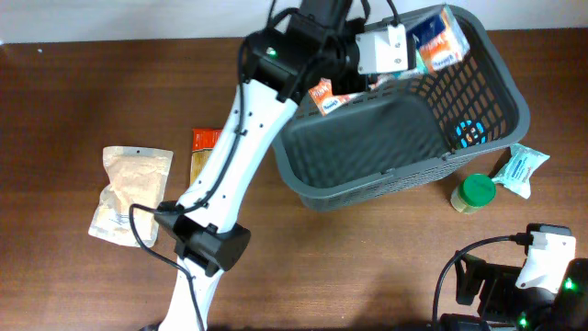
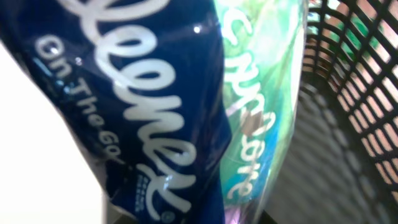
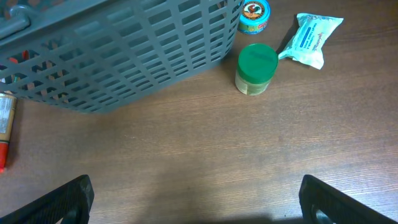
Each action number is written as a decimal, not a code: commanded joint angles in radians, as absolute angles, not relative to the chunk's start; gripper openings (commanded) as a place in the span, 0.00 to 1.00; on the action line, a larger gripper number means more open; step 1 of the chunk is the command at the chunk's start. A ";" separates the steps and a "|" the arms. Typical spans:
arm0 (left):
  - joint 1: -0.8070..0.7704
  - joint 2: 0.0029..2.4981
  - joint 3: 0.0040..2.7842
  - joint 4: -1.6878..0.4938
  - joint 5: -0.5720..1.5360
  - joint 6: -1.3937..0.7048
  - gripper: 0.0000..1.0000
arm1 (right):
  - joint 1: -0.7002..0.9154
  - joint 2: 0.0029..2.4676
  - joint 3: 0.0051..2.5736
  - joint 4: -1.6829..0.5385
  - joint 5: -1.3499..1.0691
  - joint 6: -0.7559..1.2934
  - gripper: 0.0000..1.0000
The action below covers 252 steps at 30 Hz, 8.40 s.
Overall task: Pack container
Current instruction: 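Carry the Kleenex multipack over the basket and drop it inside, then withdraw the left gripper from the basket toward the beige pouch, then grasp the beige foil pouch with the left gripper, then lift the beige pouch into the basket and release it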
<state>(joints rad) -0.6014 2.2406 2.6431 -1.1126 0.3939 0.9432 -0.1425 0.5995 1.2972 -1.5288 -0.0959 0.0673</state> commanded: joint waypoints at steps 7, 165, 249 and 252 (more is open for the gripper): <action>-0.611 2.227 2.556 -1.077 0.272 0.986 0.01 | -0.138 0.604 1.296 -1.527 -0.101 0.060 0.99; 0.323 1.816 0.936 -0.403 -0.080 -0.286 0.98 | -0.138 0.604 1.296 -1.527 -0.102 0.060 0.99; -0.496 1.756 1.786 -0.722 -0.002 -1.448 0.02 | -0.138 0.604 1.296 -1.527 -0.102 0.060 0.99; -0.496 1.756 1.786 -0.759 -0.027 -1.527 0.02 | -0.138 0.604 1.296 -1.527 -0.102 0.060 0.99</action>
<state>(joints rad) -0.4965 1.7878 1.7691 -0.7448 0.0204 -1.3869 -0.1425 0.6003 1.2964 -1.5288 -0.0963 0.0669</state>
